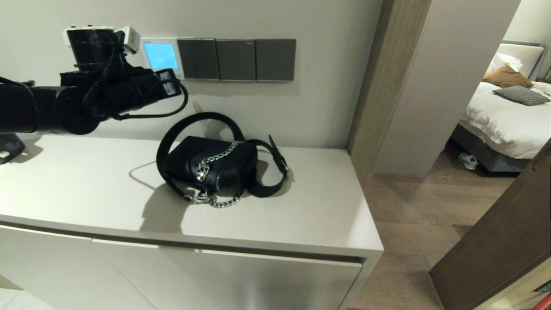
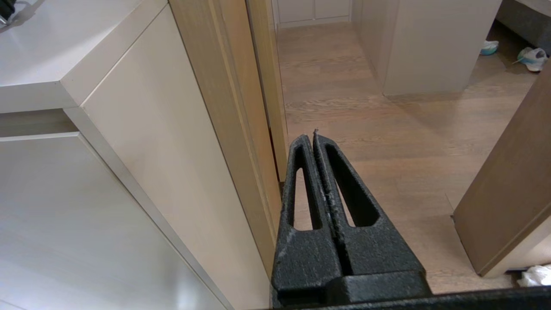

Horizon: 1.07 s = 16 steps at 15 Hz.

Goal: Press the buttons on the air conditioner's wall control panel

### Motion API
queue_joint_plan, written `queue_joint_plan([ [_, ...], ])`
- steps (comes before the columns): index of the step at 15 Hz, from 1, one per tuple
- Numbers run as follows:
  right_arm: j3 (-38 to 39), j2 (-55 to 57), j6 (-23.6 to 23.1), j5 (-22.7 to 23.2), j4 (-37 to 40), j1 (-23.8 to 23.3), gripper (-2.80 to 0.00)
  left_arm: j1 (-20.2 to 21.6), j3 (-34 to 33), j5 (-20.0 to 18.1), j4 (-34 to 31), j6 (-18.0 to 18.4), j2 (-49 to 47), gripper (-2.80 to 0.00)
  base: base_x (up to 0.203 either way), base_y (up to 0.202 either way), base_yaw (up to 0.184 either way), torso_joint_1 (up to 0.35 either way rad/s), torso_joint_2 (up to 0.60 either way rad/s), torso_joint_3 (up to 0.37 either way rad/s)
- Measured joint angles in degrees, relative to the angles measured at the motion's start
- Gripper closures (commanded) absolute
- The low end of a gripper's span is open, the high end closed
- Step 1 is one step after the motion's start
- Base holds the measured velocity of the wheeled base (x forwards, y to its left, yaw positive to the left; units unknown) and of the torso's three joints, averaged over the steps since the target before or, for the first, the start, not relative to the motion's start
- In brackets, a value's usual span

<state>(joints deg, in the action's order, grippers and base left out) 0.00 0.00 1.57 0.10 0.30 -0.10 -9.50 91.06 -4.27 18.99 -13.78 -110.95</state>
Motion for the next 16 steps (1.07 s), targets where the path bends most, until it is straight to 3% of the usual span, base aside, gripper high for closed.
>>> queue_joint_plan([
  [9,0.0,0.0,0.0,-0.02,0.0,0.02,0.0,0.0,-11.46,-0.19,0.23,0.42,12.63,0.0,0.0,0.0,0.0,0.0,0.0,0.0],
  [16,0.0,0.0,-0.01,-0.02,0.03,0.0,0.0,0.12,-37.07,0.17,7.05,5.81,35.41,0.0,0.0,0.0,0.0,0.0,0.0,0.0],
])
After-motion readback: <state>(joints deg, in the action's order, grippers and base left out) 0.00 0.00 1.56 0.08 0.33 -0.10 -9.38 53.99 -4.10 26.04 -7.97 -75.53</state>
